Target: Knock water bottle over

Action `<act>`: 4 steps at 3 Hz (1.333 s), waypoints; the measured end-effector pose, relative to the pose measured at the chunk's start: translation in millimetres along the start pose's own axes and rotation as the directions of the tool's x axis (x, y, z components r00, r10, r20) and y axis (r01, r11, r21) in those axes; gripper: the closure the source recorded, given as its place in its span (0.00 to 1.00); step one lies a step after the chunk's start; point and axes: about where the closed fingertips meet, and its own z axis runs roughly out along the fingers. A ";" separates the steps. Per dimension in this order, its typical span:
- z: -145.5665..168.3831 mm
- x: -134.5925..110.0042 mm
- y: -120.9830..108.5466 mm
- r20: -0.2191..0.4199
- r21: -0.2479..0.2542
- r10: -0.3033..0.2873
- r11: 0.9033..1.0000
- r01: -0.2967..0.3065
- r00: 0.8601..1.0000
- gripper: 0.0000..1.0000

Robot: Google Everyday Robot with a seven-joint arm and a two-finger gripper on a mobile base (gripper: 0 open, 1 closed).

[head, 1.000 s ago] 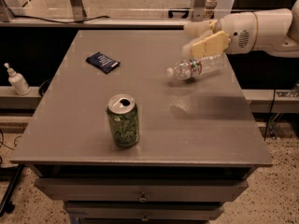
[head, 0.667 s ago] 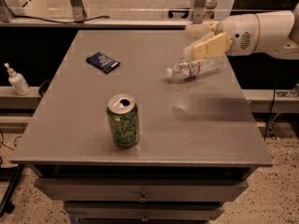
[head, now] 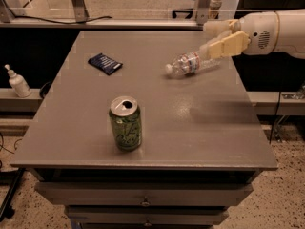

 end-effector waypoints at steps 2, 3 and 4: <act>-78.0 -9.3 -48.7 -0.041 0.183 -0.091 0.978 0.097 0.995 0.00; -118.2 -19.6 -64.1 -0.069 0.244 -0.178 0.951 0.190 0.982 0.00; -127.2 -33.5 -64.1 -0.063 0.263 -0.208 0.940 0.218 0.976 0.00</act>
Offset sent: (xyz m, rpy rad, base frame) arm 0.0501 -0.1569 0.0374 -0.1492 -0.2037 -0.2747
